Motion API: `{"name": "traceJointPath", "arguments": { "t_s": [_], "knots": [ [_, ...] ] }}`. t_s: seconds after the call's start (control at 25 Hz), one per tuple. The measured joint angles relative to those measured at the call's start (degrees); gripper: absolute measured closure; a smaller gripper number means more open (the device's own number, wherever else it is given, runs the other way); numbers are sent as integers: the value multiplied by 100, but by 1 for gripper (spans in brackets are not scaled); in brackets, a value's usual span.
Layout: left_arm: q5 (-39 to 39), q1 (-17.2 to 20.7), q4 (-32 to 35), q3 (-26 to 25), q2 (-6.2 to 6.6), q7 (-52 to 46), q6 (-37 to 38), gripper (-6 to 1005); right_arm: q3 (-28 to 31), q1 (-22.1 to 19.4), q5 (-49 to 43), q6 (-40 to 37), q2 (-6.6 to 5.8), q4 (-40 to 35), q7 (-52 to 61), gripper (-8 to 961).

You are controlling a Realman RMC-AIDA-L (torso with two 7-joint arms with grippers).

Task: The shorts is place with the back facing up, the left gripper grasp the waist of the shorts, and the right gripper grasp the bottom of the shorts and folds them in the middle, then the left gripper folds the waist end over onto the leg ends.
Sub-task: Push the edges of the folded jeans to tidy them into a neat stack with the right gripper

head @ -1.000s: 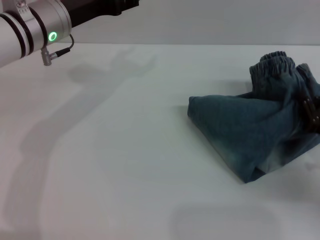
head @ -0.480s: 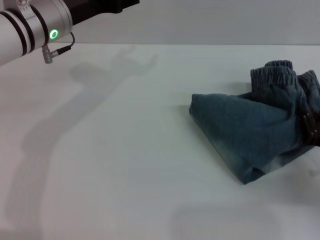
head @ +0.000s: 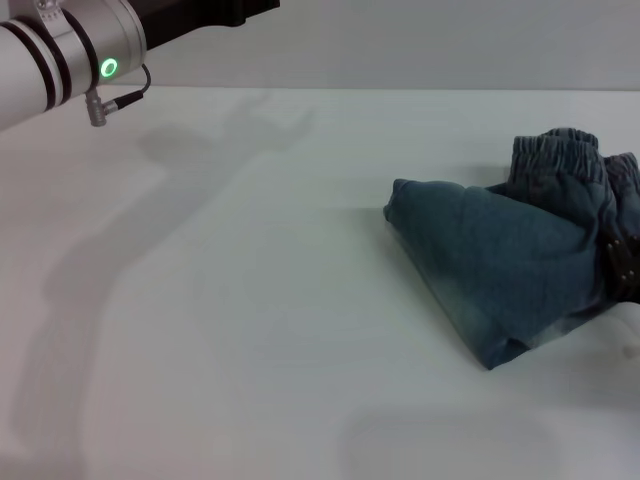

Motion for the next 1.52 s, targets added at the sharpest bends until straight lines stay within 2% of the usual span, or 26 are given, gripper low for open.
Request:
{"name": "traceJointPath", "arguments": {
  "t_s": [0.8,1.28,1.52],
  "knots": [
    [-9,-43,-5,-5,4,0,-17,189,-2,14,1,378,0,5,-167,912],
    [-9,-42,-5,5,-3,-9,-16,189,-26,-13,-120,3,-16,-28,-167,911],
    [-9,-41,-4,-3,0,-15,7,188,131,-159,-96,-388,-18,-100,-135,747]
  ]
}}
